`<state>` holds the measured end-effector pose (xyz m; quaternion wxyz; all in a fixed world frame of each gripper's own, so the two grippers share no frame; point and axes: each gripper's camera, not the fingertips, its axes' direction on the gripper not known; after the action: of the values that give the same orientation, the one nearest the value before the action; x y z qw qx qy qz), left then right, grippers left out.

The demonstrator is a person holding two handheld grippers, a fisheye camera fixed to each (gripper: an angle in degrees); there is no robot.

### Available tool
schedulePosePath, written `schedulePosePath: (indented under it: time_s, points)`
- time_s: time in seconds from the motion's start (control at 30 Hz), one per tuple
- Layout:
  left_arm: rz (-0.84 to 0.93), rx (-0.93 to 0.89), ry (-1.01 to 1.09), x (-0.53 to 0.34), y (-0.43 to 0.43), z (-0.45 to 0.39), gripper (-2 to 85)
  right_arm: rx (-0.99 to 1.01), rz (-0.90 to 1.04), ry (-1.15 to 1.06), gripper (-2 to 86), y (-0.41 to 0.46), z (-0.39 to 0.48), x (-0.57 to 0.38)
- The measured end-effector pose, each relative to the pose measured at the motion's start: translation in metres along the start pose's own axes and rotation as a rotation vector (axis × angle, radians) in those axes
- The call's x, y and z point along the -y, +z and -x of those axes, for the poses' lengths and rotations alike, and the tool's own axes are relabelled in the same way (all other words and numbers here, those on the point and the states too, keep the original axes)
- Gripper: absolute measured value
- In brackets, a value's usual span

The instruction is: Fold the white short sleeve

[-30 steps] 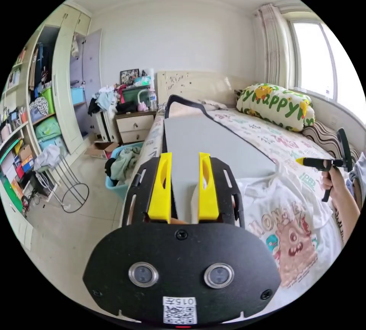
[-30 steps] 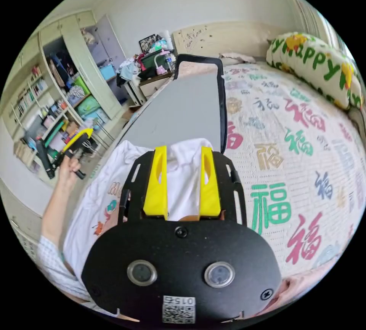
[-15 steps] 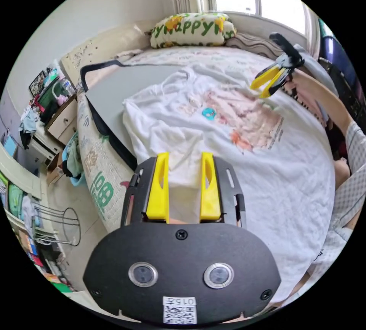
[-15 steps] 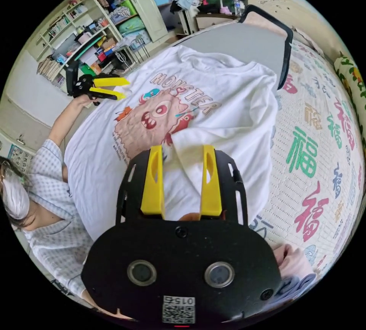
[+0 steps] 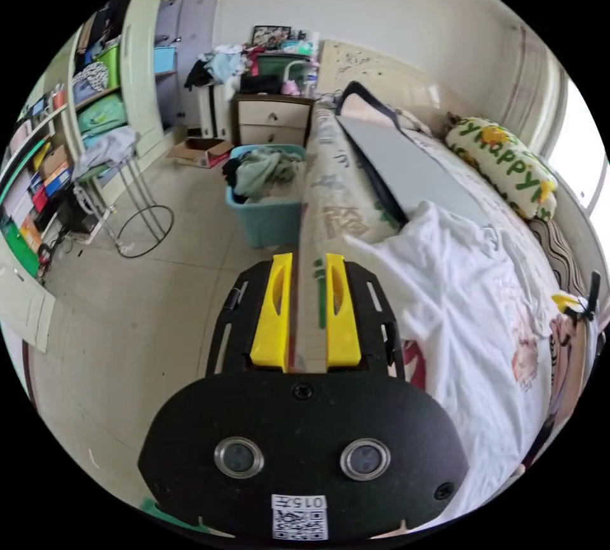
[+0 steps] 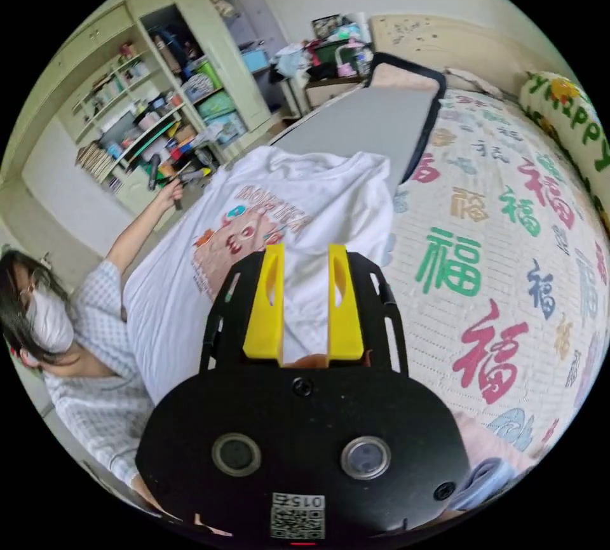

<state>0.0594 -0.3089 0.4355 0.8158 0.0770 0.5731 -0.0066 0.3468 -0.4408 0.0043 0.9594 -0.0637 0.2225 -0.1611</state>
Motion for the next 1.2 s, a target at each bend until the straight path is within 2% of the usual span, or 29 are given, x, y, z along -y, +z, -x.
schedulePosePath:
  time_s: [0.07,0.17,0.2,0.27,0.33,0.43,0.5,0.57,0.6,0.63,0.67,0.73,0.8,0.87,1.0,1.1,1.2]
  points:
    - [-0.064,-0.063,0.024,-0.014,-0.007,0.002,8.0,-0.073,0.136,-0.148,13.4,0.028,0.04,0.0]
    - [-0.069,-0.217,0.121,-0.021,-0.011,-0.026,8.2,-0.197,0.227,-0.148,12.8,0.059,0.05,0.007]
    - [-0.06,-0.23,0.151,-0.021,-0.011,-0.035,8.2,-0.215,0.197,-0.135,10.7,0.059,0.049,0.008]
    - [-0.025,-0.19,0.286,-0.02,-0.011,-0.072,8.3,-0.207,0.151,-0.074,3.5,0.055,0.04,0.013]
    - [0.027,-0.114,0.345,-0.017,-0.004,-0.092,8.1,-0.2,0.154,-0.06,1.1,0.05,0.031,0.014]
    - [0.137,-0.069,0.393,-0.011,0.015,-0.105,6.3,-0.371,0.069,0.046,0.2,0.018,0.008,0.011]
    - [0.117,-0.047,0.38,-0.009,0.009,-0.103,3.7,-0.512,-0.012,0.159,0.2,-0.013,-0.015,0.005]
    - [0.086,-0.048,0.341,-0.01,-0.002,-0.093,1.8,-0.772,-0.056,0.36,0.7,-0.05,-0.054,-0.004]
    - [0.083,-0.048,0.329,-0.011,-0.005,-0.089,1.7,-0.81,-0.067,0.426,0.9,-0.058,-0.064,-0.008]
    - [0.077,-0.039,0.308,-0.013,-0.009,-0.084,1.6,-0.789,-0.08,0.548,1.4,-0.072,-0.083,-0.017]
    - [0.075,0.029,0.277,-0.016,-0.013,-0.077,1.6,-0.686,-0.107,0.63,2.1,-0.082,-0.096,-0.026]
    - [0.068,0.123,0.25,-0.022,-0.019,-0.064,2.0,-0.54,-0.18,0.617,3.8,-0.088,-0.097,-0.037]
    - [0.086,0.058,0.233,-0.027,-0.024,-0.047,2.9,-0.485,-0.196,0.551,6.2,-0.085,-0.085,-0.042]
    - [0.126,-0.11,0.156,-0.032,-0.025,-0.022,6.5,-0.442,-0.118,0.462,8.7,-0.071,-0.066,-0.041]
    - [0.14,-0.244,0.052,-0.036,-0.017,-0.004,8.0,-0.341,-0.014,0.334,11.4,-0.051,-0.03,-0.04]
    - [0.143,-0.287,0.032,-0.034,-0.011,-0.004,6.3,-0.316,0.023,0.248,11.7,-0.04,0.003,-0.042]
    - [0.129,-0.317,0.085,-0.035,-0.019,-0.009,0.9,-0.365,0.062,0.207,11.8,-0.034,0.022,-0.043]
